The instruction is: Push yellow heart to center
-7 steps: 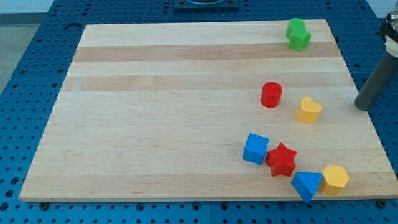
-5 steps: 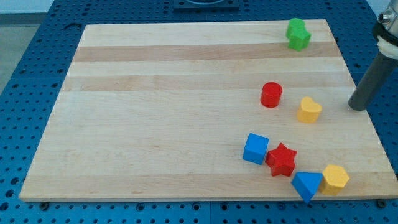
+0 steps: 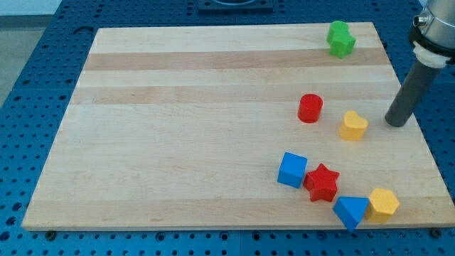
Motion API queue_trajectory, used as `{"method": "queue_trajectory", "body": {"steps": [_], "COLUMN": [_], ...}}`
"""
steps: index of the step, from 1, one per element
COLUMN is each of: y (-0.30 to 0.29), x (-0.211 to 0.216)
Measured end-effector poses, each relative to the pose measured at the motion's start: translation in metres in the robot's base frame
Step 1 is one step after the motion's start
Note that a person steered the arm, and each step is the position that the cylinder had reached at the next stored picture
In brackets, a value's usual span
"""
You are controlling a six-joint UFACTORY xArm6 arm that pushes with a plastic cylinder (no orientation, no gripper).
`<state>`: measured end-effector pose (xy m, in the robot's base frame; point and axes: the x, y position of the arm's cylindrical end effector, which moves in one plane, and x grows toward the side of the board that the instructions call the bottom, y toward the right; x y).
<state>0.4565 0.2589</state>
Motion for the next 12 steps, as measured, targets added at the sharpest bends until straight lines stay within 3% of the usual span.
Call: {"method": "queue_trajectory", "body": {"steps": [2, 4, 7, 11, 12], "y": [-0.007, -0.049, -0.025, -0.158, -0.144], "x": [0.041, 0.04, 0.033, 0.019, 0.019]}}
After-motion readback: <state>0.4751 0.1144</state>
